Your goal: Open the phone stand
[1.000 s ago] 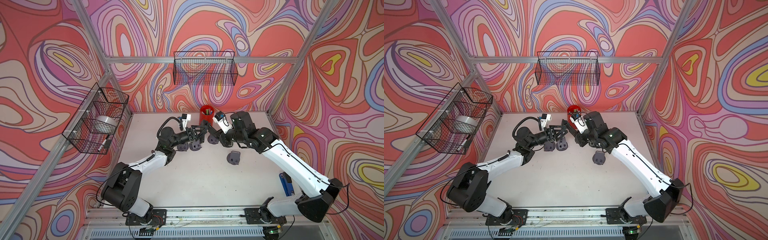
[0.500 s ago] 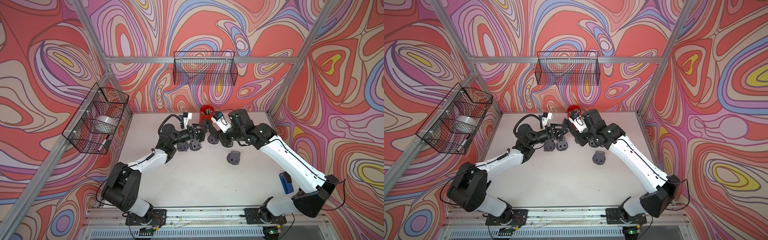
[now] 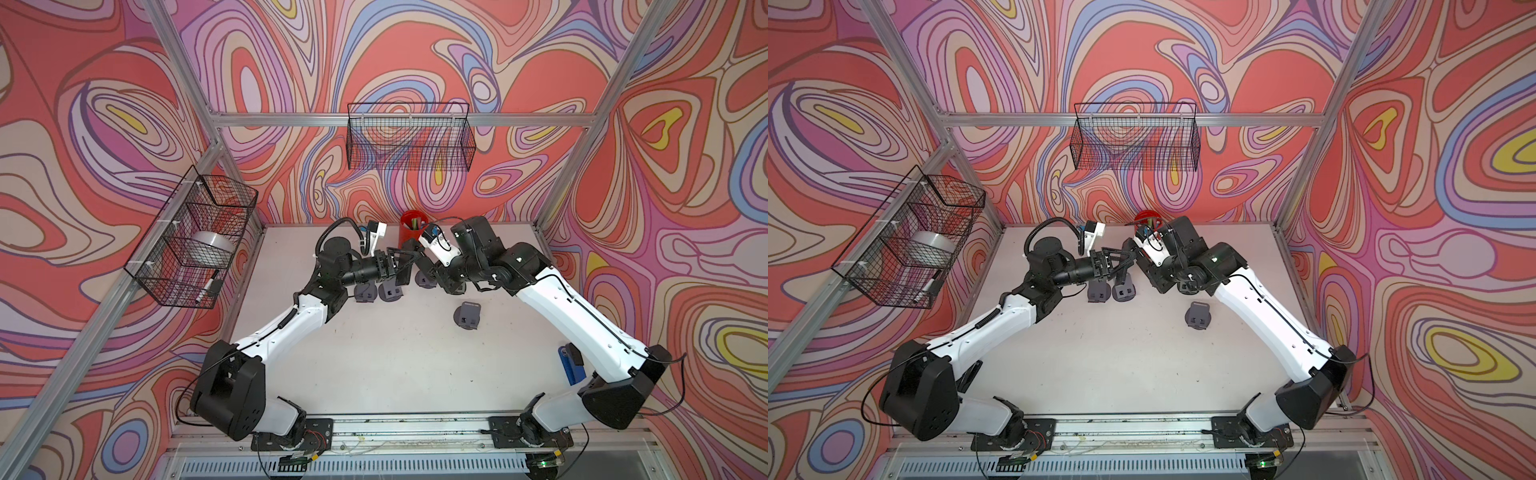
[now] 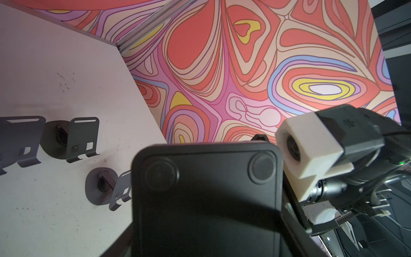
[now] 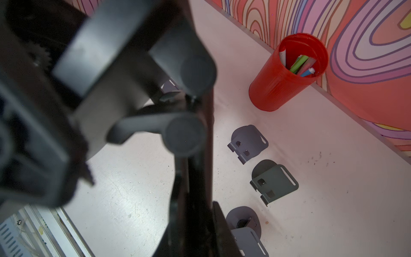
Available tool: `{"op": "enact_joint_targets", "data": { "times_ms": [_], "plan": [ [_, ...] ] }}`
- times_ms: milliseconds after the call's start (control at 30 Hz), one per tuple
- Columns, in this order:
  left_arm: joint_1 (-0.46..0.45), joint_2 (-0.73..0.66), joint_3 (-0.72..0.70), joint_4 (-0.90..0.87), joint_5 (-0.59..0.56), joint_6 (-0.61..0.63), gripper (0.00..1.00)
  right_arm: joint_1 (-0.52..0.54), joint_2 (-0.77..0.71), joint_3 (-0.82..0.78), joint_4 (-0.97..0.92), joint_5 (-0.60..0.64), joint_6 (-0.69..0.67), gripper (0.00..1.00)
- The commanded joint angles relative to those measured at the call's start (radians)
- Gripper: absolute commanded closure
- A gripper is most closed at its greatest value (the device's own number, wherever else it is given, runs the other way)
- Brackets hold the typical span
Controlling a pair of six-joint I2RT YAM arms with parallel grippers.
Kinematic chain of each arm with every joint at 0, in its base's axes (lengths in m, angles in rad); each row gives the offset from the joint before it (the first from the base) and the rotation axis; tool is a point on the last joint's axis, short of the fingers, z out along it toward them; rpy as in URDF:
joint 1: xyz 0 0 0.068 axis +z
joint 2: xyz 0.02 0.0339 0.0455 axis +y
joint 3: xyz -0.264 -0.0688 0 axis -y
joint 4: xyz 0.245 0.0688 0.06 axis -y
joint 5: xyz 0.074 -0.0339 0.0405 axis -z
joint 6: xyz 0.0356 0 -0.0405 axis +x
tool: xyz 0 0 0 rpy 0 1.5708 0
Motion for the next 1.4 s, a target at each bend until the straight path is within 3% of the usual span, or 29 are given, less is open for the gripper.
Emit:
{"op": "enact_joint_targets", "data": {
  "times_ms": [0,300,467,567,900,1200,1367],
  "plan": [
    [-0.002,-0.002,-0.002,-0.113,0.007,0.135,0.28,0.011,-0.007,0.049,0.022,0.002,0.022,1.0],
    [0.0,0.009,-0.043,-0.026,-0.005,0.092,0.21,0.018,-0.008,0.053,0.034,0.009,0.025,1.0],
    [0.003,-0.011,-0.057,-0.058,-0.043,0.119,0.11,0.022,0.0,0.07,0.013,0.017,0.022,1.0],
    [0.012,-0.037,-0.057,-0.096,-0.07,0.147,0.0,0.026,0.009,0.082,-0.009,0.027,0.021,1.0],
    [0.024,-0.117,0.044,-0.389,-0.147,0.322,0.0,0.089,0.072,0.129,-0.103,0.169,0.013,1.0],
    [0.024,-0.15,0.053,-0.443,-0.173,0.351,0.0,0.119,0.125,0.158,-0.119,0.259,0.032,1.0],
    [0.023,-0.159,0.114,-0.595,-0.231,0.426,0.0,0.119,0.148,0.192,-0.149,0.304,0.05,1.0]
  ]
}}
